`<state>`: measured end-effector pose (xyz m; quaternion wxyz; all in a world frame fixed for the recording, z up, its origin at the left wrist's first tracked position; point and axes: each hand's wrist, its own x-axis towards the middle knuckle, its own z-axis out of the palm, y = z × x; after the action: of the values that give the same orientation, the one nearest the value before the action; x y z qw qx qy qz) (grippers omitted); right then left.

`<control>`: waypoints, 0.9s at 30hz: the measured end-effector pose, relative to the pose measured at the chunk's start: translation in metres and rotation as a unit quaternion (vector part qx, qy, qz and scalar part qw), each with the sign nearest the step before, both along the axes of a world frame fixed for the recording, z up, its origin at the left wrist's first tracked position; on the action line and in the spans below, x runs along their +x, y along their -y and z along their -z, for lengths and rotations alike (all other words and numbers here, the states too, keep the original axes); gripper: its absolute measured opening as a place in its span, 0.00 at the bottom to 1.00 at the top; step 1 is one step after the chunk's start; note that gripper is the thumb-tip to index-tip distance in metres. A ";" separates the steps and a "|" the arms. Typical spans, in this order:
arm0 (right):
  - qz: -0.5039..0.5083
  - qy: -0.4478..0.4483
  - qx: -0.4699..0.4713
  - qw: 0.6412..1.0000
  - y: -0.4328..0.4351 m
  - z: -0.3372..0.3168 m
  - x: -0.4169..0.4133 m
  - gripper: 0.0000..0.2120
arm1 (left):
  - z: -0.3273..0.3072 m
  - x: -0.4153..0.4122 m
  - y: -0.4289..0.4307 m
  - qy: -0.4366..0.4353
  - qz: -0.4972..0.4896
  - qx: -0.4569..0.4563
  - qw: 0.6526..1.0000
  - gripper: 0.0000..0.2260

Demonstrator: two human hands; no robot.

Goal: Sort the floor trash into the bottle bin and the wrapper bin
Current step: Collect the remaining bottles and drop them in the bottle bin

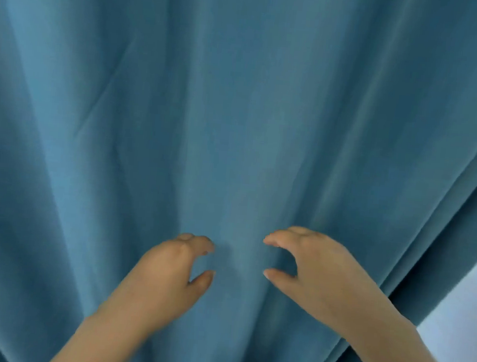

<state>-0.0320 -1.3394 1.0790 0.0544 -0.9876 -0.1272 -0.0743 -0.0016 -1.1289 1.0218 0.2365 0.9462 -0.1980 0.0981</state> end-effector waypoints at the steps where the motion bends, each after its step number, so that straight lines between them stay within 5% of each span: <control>1: -0.019 0.000 0.000 1.000 -0.018 -0.001 0.006 0.21 | -0.001 -0.002 -0.018 0.001 -0.017 -0.001 1.000 0.17; 17: -0.259 -0.037 0.007 0.965 -0.324 0.021 0.041 0.20 | 0.018 -0.075 -0.310 -0.018 -0.278 0.001 0.960 0.15; 27: -0.375 -0.090 -0.018 0.923 -0.447 0.048 0.050 0.19 | 0.049 -0.119 -0.401 -0.057 -0.401 -0.009 0.914 0.13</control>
<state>0.0180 -0.8920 1.0309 0.0719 -0.8711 -0.4839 0.0428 -0.1208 -0.7274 0.9725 0.1965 0.9478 0.2130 0.1328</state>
